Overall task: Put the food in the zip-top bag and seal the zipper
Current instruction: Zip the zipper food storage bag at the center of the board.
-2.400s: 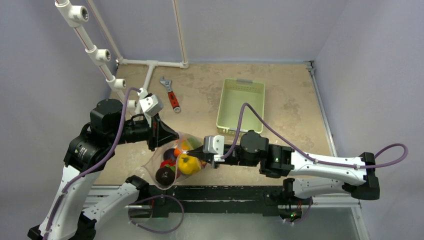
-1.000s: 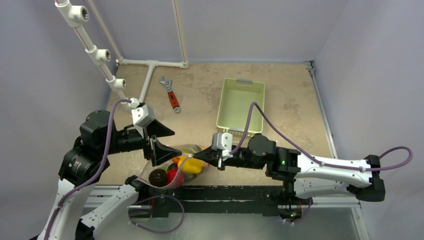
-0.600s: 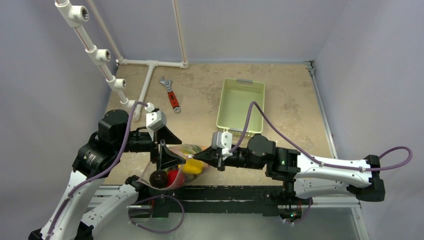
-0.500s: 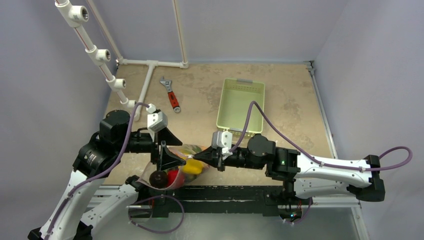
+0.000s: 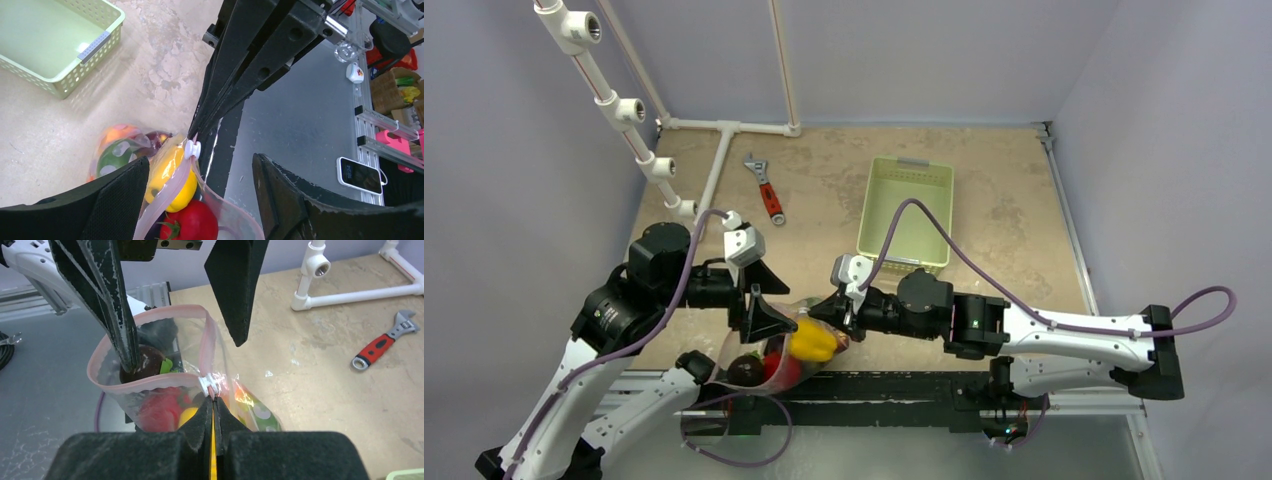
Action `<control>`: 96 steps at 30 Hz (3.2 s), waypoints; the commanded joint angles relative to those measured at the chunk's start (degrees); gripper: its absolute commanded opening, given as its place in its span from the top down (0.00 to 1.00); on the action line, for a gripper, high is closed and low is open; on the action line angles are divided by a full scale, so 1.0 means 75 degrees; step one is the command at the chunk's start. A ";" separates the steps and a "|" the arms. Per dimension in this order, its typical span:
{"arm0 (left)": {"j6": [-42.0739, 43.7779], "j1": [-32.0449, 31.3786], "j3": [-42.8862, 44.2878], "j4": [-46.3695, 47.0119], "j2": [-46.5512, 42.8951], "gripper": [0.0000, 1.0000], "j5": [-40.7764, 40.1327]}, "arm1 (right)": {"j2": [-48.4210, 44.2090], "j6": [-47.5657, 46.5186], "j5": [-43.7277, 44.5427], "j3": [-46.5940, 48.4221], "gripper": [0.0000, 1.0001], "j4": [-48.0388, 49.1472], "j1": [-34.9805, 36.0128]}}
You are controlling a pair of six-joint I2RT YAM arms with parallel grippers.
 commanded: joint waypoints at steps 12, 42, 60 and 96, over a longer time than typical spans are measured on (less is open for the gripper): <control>0.0375 -0.0232 0.0076 -0.0047 0.0018 0.28 -0.1162 | -0.0243 0.0425 0.0465 0.0819 1.00 0.0304 -0.0010; 0.0574 -0.0243 0.0687 -0.0622 0.0403 1.00 -0.1545 | -0.0052 0.1011 0.1391 0.1223 1.00 0.0336 -0.0081; 0.0683 -0.0233 0.1339 -0.0761 0.0460 1.00 -0.0523 | -0.0440 -0.0204 -0.0286 0.0282 0.25 0.0952 -0.0074; 0.0806 -0.0267 0.1374 -0.0866 0.0287 1.00 0.0376 | 0.0131 -0.0702 -0.1171 0.0183 0.77 0.2215 -0.0209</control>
